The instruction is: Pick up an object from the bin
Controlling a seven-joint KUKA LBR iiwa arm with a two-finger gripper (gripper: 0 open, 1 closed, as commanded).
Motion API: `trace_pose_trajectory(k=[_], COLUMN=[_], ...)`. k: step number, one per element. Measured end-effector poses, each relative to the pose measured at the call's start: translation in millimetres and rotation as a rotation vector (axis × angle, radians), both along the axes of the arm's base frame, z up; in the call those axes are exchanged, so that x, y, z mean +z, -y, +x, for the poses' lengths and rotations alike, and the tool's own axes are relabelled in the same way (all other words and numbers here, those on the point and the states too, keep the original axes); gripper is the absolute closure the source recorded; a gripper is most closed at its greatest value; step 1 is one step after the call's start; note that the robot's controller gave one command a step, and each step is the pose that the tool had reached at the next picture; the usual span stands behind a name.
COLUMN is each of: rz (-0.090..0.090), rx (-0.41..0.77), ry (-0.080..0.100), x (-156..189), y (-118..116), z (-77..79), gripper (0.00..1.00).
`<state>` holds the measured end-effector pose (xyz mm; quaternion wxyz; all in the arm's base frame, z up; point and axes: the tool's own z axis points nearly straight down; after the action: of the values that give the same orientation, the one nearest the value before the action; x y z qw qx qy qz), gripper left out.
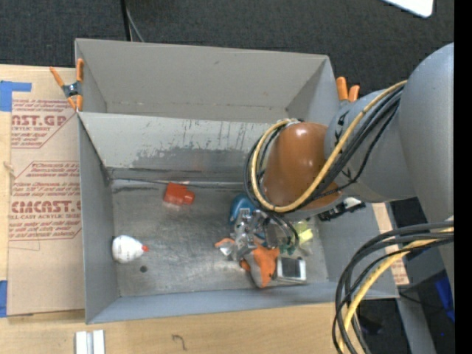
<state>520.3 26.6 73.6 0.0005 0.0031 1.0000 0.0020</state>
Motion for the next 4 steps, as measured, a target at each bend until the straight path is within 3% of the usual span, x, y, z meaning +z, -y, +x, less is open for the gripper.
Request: trace_pose_trajectory(k=[1, 2, 3, 4], rz=[-0.003, -0.003, -0.003, -0.003], rx=[0.259, 0.286, 0.287, 0.309], ry=[-0.002, 0.003, 0.002, 0.010], x=[173.2, 193.9, 193.8, 144.1], y=[-23.7, -26.6, -26.5, 5.2], z=[-0.9, -0.2, -0.2, 8.4], gripper=[1.00, 0.00, 0.00, 0.00])
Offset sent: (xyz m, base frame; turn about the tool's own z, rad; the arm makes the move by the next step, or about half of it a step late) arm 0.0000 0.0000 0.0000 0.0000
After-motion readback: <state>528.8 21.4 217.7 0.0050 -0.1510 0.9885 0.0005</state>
